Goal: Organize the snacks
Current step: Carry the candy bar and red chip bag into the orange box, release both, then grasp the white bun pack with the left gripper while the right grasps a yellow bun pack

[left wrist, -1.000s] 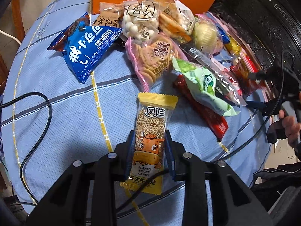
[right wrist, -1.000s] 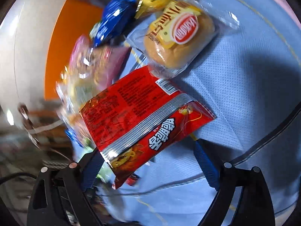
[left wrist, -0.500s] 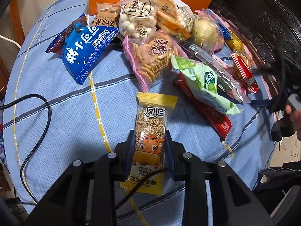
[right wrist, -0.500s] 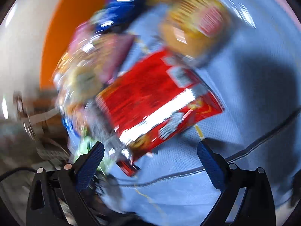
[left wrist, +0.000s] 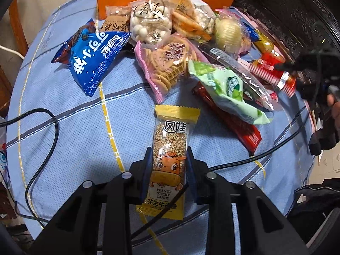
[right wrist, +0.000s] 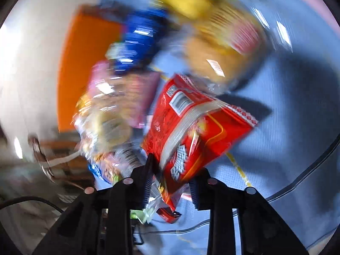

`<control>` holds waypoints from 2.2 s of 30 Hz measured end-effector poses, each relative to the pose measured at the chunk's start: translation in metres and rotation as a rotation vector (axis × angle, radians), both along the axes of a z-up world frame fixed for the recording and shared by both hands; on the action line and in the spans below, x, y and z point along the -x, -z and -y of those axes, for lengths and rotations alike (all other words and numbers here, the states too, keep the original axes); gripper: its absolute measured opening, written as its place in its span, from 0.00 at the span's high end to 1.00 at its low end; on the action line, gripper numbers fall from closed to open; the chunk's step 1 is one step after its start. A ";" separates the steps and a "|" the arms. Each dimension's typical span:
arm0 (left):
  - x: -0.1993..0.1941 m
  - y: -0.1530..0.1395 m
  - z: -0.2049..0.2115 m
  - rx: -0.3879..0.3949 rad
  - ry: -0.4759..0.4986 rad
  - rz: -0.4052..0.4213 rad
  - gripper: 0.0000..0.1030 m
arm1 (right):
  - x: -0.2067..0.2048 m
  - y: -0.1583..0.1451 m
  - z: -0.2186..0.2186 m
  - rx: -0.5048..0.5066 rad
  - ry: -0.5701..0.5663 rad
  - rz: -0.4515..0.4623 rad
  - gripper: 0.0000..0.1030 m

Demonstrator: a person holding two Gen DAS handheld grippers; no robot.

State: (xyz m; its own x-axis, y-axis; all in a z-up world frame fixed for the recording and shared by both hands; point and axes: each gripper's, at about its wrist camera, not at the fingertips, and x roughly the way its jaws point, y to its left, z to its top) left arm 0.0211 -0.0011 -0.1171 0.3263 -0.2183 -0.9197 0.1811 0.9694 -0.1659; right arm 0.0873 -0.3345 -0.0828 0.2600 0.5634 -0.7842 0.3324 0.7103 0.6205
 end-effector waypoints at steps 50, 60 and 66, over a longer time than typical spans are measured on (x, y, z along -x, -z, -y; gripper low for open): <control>-0.279 -0.153 -0.004 -0.062 -0.264 0.303 0.05 | -0.224 -0.126 -0.109 0.439 -0.354 0.587 0.28; -0.168 -0.117 -0.031 -0.012 -0.264 0.198 0.05 | -0.102 -0.071 -0.076 0.406 -0.417 0.421 0.21; -0.121 -0.071 -0.031 -0.012 -0.314 0.084 0.05 | -0.058 -0.047 -0.061 0.345 -0.361 0.299 0.20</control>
